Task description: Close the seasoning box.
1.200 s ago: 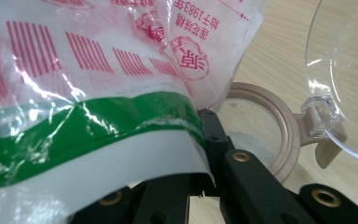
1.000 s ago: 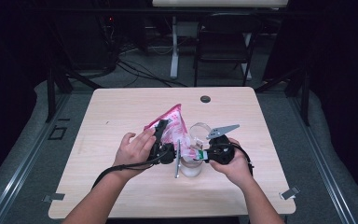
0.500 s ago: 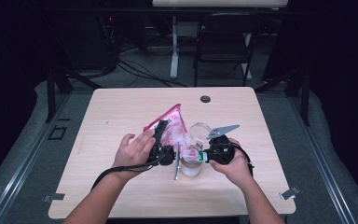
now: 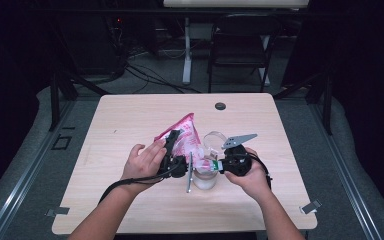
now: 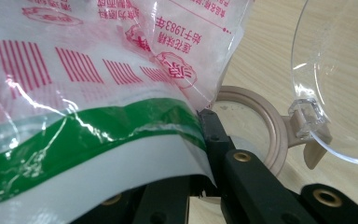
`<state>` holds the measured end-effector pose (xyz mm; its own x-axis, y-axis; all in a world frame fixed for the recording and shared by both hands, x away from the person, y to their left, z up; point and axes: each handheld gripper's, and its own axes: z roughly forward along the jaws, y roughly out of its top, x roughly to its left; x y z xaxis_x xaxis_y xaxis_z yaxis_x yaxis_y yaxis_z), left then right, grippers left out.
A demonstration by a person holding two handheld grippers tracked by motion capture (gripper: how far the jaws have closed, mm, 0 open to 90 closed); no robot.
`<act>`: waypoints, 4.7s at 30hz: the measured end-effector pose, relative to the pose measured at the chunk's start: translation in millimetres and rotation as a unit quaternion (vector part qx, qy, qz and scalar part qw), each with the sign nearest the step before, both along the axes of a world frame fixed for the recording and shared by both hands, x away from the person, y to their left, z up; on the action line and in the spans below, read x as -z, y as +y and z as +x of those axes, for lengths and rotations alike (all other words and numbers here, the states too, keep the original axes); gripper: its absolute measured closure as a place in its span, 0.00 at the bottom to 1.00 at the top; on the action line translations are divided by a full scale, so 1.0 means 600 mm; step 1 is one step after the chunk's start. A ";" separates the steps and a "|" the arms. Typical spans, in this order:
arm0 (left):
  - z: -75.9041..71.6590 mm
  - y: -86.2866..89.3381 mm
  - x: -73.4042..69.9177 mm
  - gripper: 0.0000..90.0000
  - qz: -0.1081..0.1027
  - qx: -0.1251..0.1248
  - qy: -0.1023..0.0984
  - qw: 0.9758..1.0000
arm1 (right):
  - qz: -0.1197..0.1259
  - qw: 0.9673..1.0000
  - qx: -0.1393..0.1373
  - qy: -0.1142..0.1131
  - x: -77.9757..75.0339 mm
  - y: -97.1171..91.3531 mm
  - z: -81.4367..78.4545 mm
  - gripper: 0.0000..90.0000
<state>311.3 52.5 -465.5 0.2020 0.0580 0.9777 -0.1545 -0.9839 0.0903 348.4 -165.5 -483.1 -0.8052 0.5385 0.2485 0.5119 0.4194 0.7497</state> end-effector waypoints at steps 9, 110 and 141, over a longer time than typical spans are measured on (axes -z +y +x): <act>0.002 -0.003 0.004 0.77 -0.003 0.002 0.008 1.000 | 0.003 1.000 -0.002 -0.010 -0.003 0.000 -0.001 0.89; -0.003 -0.009 0.017 0.81 0.011 0.002 -0.027 1.000 | -0.003 0.999 0.017 -0.027 -0.002 -0.006 -0.003 0.98; 0.003 -0.013 0.018 0.81 0.014 -0.006 -0.013 1.000 | 0.000 0.995 0.003 -0.100 -0.019 0.004 -0.018 0.72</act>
<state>313.1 44.6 -476.2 0.1765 0.0334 0.9837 -0.1452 -0.9876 0.0595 337.3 -163.0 -471.7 -0.8351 0.5439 0.0824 0.3543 0.4171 0.8369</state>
